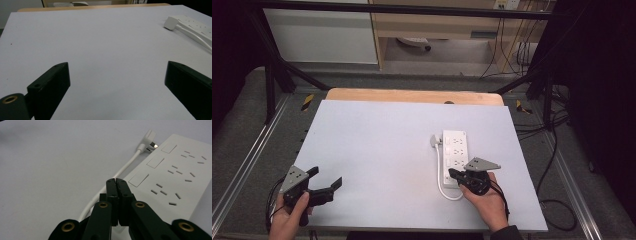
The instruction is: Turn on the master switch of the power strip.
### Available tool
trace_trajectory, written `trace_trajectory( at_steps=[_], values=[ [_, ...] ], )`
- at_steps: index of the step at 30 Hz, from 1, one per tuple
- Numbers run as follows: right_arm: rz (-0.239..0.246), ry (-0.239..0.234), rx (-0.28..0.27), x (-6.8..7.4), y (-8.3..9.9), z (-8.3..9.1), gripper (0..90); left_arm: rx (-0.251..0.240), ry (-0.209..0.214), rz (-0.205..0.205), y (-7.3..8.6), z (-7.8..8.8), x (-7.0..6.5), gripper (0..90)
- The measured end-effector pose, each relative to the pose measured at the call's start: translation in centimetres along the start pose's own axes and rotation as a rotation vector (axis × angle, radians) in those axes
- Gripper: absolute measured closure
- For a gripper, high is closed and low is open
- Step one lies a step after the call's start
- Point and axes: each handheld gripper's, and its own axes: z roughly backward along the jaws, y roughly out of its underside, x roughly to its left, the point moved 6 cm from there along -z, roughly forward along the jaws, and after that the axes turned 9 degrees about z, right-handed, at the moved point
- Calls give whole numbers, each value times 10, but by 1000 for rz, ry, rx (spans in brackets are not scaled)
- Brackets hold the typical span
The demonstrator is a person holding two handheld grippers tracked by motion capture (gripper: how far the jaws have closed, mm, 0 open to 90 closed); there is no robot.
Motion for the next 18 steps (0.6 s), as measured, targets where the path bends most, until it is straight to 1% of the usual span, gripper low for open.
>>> trace_trajectory(
  at_steps=[3, 4, 18],
  values=[
    [4, 2, -14, -1, -2, 2, 897, 0, 0, 0, 0, 0, 0, 62],
    [-3, 2, -16, -1, -2, 2, 897, -1, 0, 0, 0, 0, 0, 62],
    [-12, 25, -65, -7, -11, 14, 896, -4, 0, 3, 0, 0, 0, 62]
  ],
)
